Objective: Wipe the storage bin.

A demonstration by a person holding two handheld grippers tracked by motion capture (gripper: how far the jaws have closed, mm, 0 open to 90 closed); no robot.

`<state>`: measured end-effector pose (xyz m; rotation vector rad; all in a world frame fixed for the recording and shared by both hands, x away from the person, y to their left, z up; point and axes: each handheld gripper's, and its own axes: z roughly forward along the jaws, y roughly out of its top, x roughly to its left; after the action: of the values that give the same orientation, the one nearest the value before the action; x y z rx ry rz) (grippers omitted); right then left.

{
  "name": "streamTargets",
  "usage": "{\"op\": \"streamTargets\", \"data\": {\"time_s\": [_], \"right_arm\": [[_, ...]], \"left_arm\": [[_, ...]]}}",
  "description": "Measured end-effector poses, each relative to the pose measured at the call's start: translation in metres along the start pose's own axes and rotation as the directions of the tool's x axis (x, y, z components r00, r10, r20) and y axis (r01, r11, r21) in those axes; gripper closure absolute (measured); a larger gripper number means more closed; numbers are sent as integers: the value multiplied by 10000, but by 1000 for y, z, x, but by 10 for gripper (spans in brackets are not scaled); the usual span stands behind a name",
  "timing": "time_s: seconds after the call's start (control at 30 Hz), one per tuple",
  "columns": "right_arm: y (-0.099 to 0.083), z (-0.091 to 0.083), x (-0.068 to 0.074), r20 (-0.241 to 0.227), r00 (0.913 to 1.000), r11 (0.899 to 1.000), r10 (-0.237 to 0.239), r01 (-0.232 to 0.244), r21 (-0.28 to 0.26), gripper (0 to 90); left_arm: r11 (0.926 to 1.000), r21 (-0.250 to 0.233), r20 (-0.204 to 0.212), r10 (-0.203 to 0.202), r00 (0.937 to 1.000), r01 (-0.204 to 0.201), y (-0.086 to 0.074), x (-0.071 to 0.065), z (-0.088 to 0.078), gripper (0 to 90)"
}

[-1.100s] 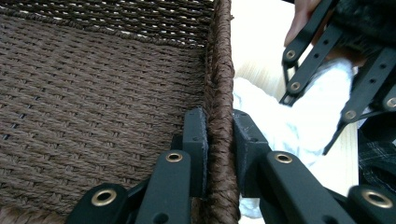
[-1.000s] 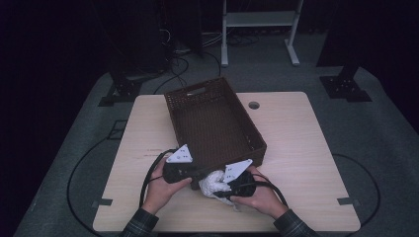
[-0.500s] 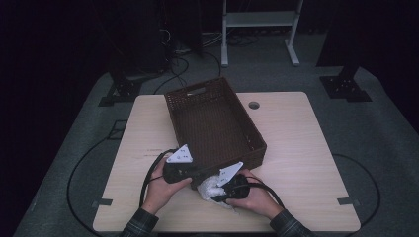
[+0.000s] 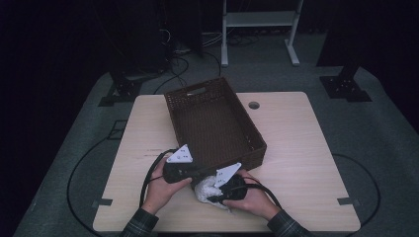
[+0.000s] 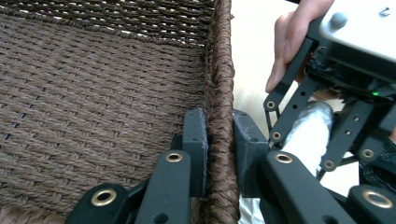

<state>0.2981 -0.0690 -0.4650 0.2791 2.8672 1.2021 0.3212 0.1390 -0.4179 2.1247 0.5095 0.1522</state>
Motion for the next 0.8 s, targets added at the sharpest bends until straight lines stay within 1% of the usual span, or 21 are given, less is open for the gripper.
{"op": "streamTargets", "data": {"time_s": [0.1, 0.27, 0.3, 0.4, 0.47, 0.5, 0.57, 0.63, 0.7, 0.8], "right_arm": [[4, 0, 2, -67, 9999, 9998, -110, 109, -138, 737], [11, -2, 6, -149, 9997, 9992, -217, 212, -332, 737], [12, -3, 7, -159, 9994, 9989, -303, 297, -364, 737], [17, -5, 10, -228, 9992, 9983, -316, 305, -492, 737], [19, -6, 11, -283, 9985, 9969, -474, 456, -635, 737], [21, -7, 13, -367, 9983, 9965, -454, 427, -713, 737], [24, -8, 16, -427, 9969, 9946, -661, 624, -825, 736], [25, -9, 17, -398, 9965, 9941, -739, 704, -831, 737], [25, -8, 16, -315, 9967, 9945, -750, 725, -753, 738], [20, -3, 12, -263, 9983, 9975, -528, 515, -478, 738]], "left_arm": [[10000, 4, -10, 43, 10000, -43, 0, 0, 0, 771], [10000, 6, -5, -19, 10000, 19, 0, 0, 0, 771], [10000, 6, -3, -18, 10000, 18, 0, 0, 0, 771], [10000, -24, -3, -25, 10000, 25, 0, 0, 0, 772], [10000, -22, 5, -26, 10000, 26, 0, 0, 0, 772], [10000, 12, 13, 32, 10000, -32, 0, 0, 0, 772], [10000, 52, -1, 70, 10000, -70, 0, 1, 0, 772], [10000, 52, -2, 70, 10000, -70, 0, 1, 0, 772], [10000, 36, -1, 56, 10000, -56, 0, 0, 0, 771], [10000, 8, -2, -17, 10000, 17, 0, 0, 0, 772]]}}
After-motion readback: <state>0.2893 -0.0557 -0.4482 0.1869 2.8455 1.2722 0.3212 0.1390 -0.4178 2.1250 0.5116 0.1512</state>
